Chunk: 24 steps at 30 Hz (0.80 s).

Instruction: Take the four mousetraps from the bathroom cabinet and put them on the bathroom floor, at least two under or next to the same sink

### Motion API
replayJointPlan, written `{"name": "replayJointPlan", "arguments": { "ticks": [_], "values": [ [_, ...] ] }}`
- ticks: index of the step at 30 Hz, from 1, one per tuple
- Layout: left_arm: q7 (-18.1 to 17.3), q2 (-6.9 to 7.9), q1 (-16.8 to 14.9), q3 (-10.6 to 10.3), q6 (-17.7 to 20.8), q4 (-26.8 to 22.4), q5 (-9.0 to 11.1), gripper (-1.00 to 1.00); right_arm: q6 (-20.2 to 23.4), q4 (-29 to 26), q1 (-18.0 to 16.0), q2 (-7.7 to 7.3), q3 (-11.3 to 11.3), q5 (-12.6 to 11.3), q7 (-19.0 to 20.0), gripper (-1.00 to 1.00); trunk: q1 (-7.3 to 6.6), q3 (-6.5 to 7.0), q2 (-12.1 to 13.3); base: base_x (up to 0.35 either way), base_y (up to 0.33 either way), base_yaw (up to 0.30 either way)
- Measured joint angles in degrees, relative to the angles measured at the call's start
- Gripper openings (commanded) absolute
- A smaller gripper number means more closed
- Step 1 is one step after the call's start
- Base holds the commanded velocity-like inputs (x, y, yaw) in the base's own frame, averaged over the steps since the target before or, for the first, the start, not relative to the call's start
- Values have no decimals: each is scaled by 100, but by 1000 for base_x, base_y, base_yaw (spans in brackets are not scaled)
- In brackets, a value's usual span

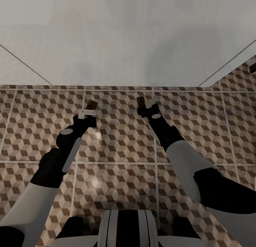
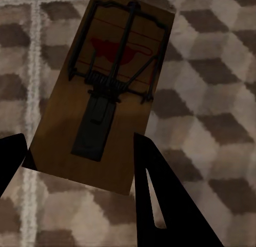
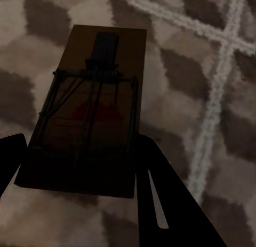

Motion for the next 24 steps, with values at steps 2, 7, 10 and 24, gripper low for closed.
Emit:
{"name": "replayJointPlan", "arguments": {
  "ticks": [2, 7, 10, 24],
  "values": [
    [0, -3, 48, 3, -4, 19, -37, -100, -64, -3, 1, 0, 0, -1, 7, -100, 0, 0, 0, 0, 0, 0],
    [5, -65, 80, 31, -7, 383, -126, -100, -104, -6, 1, 0, 4, -2, 12, -100, 0, 0, 0, 0, 0, 0],
    [2, -163, 82, 58, -23, 1010, -184, -100, -110, -12, 3, 0, 7, -2, 12, -100, 0, 0, 0, 0, 0, 0],
    [16, -234, -38, 88, -74, 1761, -323, -100, -112, -14, 4, 0, 26, -2, 13, -100, -1, 0, -1, 0, 0, 0]
  ]
}}
